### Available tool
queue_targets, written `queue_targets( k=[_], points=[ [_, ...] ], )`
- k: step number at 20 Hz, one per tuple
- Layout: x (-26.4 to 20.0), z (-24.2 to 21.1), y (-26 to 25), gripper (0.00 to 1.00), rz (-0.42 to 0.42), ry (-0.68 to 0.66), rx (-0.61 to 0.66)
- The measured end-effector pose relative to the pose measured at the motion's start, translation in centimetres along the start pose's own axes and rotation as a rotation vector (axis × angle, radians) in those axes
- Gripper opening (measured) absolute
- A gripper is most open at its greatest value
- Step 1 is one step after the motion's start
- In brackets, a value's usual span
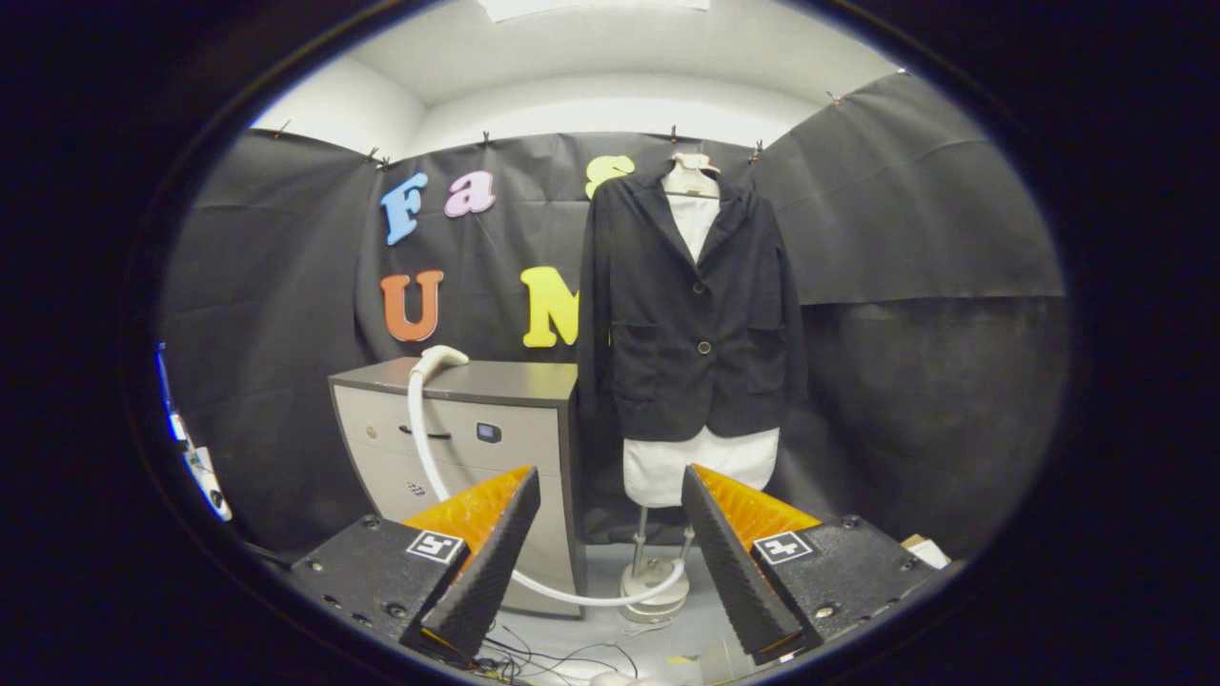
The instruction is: Iron the clothes twice with a garment steamer, once on the left side and once on the right side.
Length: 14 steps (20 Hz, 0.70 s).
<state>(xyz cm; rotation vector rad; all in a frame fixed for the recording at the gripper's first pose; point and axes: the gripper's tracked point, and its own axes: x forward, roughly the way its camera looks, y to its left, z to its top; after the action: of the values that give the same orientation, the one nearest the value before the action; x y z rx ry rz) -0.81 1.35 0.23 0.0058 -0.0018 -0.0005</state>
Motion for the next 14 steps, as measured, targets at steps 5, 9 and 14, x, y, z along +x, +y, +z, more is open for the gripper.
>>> queue_targets(
  k=[5, 9, 14],
  points=[
    [-0.23, 0.62, 0.68, 0.96, 0.017, -0.021, -0.008],
    [-0.20, 0.56, 0.99, 0.96, 0.025, -0.019, -0.011],
    [0.47, 0.54, 1.03, 0.96, 0.020, -0.001, -0.007]
  ],
)
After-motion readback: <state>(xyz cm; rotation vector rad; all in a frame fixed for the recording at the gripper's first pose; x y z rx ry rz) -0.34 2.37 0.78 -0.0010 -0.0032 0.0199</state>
